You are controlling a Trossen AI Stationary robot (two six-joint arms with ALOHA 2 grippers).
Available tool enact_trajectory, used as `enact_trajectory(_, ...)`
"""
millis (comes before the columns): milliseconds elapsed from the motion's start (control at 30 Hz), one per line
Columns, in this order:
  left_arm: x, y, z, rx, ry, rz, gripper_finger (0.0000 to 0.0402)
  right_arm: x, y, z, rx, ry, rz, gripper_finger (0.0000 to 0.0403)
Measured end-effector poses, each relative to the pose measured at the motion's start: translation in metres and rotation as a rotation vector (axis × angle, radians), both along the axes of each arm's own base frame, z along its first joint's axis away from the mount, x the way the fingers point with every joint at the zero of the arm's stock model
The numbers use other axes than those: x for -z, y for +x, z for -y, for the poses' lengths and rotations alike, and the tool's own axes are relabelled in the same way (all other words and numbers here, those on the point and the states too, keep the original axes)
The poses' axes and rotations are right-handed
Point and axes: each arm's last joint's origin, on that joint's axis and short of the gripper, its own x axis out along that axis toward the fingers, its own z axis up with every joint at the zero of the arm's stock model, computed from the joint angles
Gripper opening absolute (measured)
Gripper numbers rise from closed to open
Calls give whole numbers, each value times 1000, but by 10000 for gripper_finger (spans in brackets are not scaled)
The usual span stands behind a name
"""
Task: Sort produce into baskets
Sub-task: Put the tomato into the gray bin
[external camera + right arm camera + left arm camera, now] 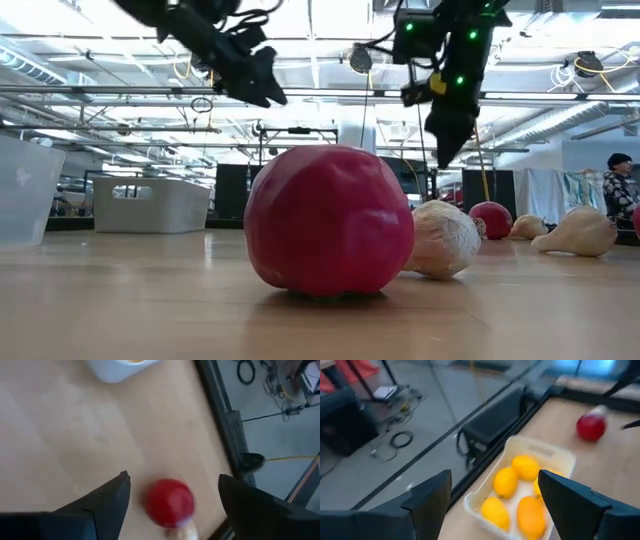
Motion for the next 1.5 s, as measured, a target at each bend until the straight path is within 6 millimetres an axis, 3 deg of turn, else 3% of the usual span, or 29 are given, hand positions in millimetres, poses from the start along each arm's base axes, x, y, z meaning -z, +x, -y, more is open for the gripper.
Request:
enact_trajectory(267, 16, -12, 18, 129, -6, 152, 306, -30, -29, 22, 107, -31, 110, 290)
enact_trajectory(433, 23, -15, 17, 133, 65, 220, 306, -29, -45, 45, 283, -30, 115, 290)
enact_trajectory(600, 19, -17, 14, 153, 145, 242, 306, -31, -49, 65, 325, -80, 138, 290)
enact_trajectory(867, 24, -18, 11, 192, 192, 152, 306, -30, -56, 78, 426, -22, 223, 291)
enact_trajectory(1133, 24, -21, 6, 169, 183, 155, 306, -1, -65, 103, 555, 194, 154, 329)
enact_trajectory(1500, 23, -20, 6, 165, 167, 177, 306, 47, -62, 125, 533, 492, 15, 397)
